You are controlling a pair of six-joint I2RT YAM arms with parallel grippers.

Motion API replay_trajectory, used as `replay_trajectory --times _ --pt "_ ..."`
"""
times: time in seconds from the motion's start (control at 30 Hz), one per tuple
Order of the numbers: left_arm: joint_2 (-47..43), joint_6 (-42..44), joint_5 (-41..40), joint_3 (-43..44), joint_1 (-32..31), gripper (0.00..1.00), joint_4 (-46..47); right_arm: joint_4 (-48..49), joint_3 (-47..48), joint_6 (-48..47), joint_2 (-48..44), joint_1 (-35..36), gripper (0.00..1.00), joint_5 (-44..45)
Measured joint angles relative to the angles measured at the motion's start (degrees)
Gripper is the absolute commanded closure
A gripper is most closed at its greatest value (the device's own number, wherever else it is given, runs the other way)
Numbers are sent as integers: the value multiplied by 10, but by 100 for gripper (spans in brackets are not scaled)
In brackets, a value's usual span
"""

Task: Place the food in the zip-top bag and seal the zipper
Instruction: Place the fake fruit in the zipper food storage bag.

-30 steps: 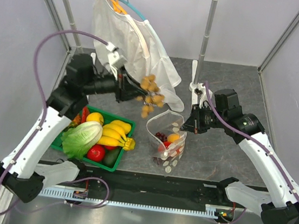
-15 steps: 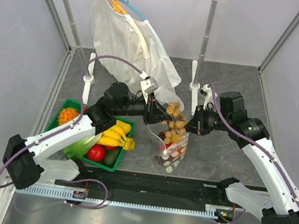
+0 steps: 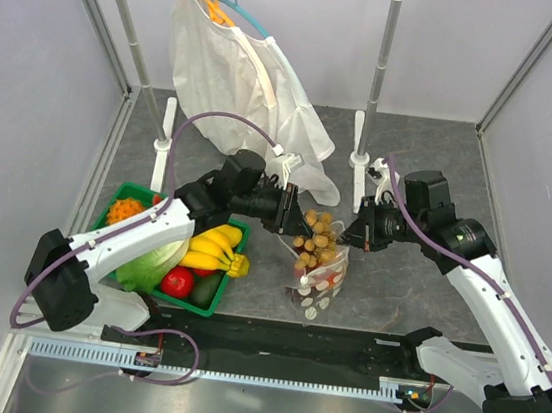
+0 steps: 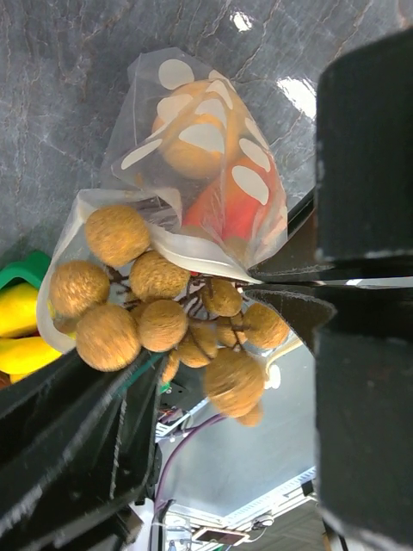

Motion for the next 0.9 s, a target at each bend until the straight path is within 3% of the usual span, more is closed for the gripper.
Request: replay_trajectory --times 0.1,0.3,0.67,0.9 --pt "14 -17 -22 11 0 90 -40 0 -3 -4 -2 0 100 -2" --pt "32 -6 -33 41 -23 98 -68 -1 -7 -13 -6 0 100 1" --pt "-124 67 -49 3 -53 98 -49 0 -16 -6 -9 0 100 3" --pt "-67 88 -52 3 -83 98 -55 0 -16 -4 -9 0 100 1"
